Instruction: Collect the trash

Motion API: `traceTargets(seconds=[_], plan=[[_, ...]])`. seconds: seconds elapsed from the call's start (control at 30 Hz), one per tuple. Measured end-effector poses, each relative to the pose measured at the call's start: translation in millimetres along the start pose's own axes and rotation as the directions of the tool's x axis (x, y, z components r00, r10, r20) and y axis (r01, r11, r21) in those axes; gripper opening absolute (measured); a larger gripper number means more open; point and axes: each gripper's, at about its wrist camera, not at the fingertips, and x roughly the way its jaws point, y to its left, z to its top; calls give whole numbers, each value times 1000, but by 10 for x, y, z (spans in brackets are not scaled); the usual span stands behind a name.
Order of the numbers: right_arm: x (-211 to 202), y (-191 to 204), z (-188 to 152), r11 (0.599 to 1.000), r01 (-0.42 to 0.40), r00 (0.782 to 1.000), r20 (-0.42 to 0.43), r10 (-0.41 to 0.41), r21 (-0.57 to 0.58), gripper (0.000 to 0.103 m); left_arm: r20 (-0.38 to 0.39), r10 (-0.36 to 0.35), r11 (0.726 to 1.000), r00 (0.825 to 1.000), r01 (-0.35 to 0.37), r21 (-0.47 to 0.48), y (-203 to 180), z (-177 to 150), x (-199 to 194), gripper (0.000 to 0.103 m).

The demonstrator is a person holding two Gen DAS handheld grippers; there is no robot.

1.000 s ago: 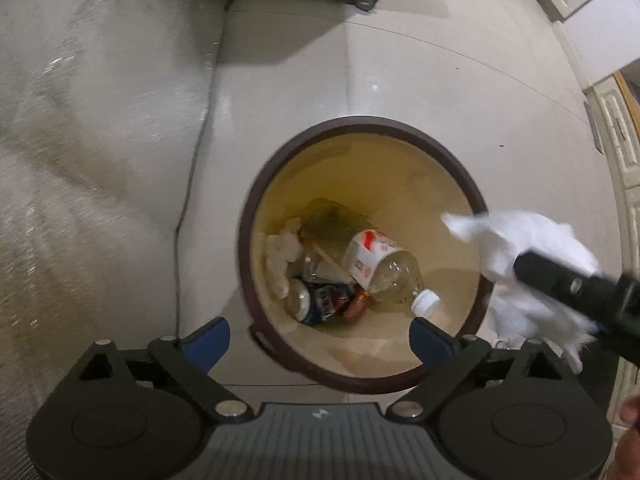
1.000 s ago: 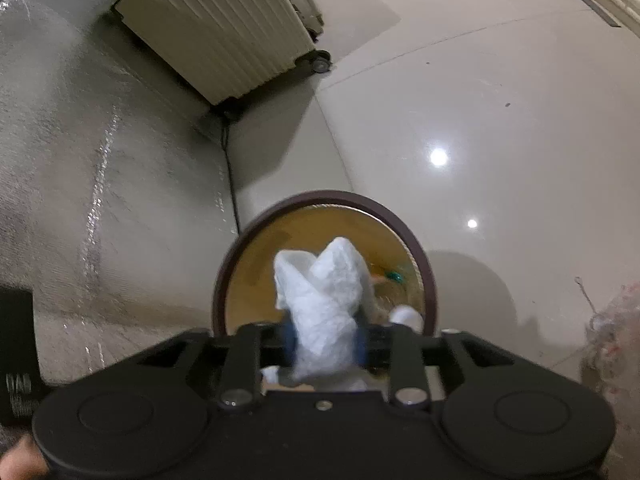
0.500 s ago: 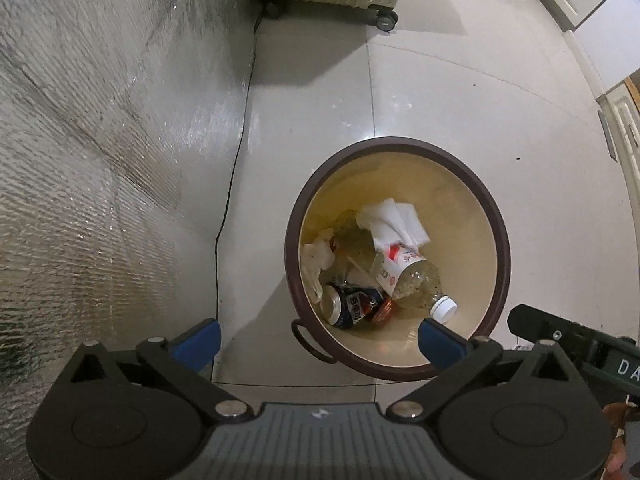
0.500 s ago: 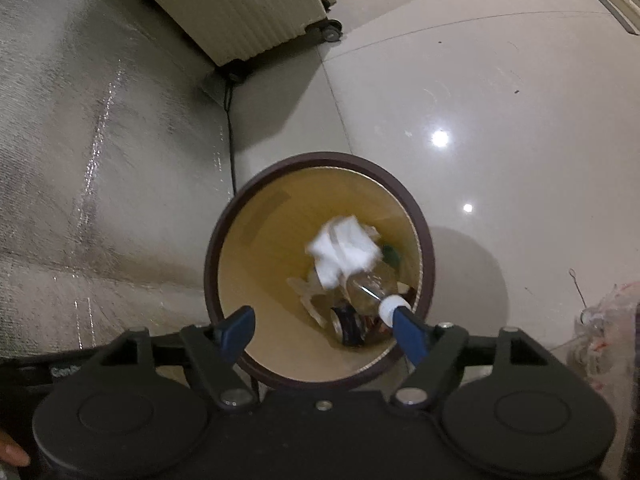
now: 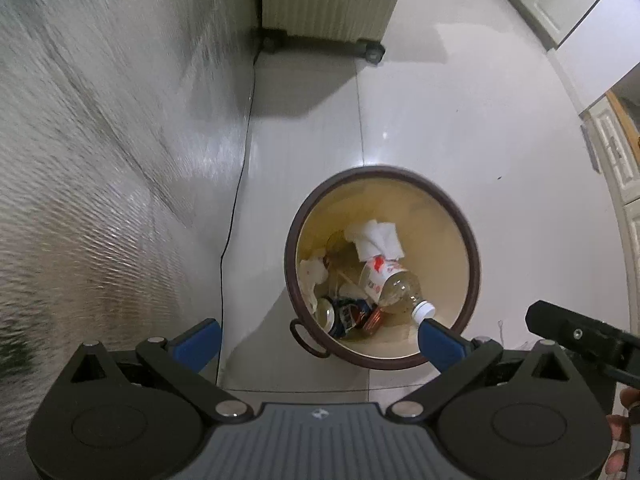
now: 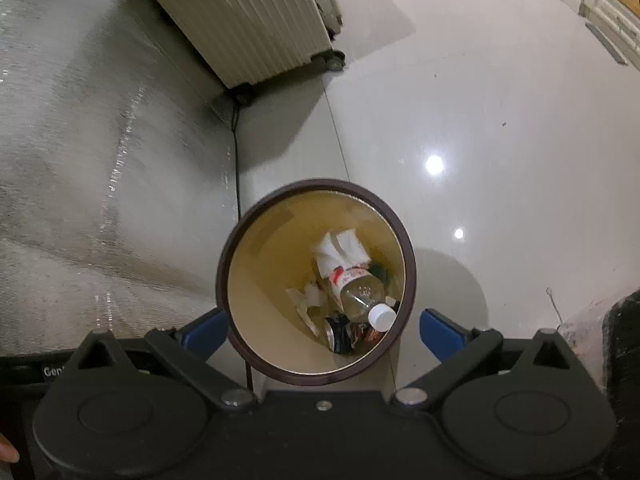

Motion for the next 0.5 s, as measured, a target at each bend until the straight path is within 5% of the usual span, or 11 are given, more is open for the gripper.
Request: traceTargets(seconds=[0.5], plan=[[-1178, 287, -38, 996, 14, 989, 151, -1, -83, 103, 139, -13, 999, 990, 8, 37, -172, -229, -1231, 103]])
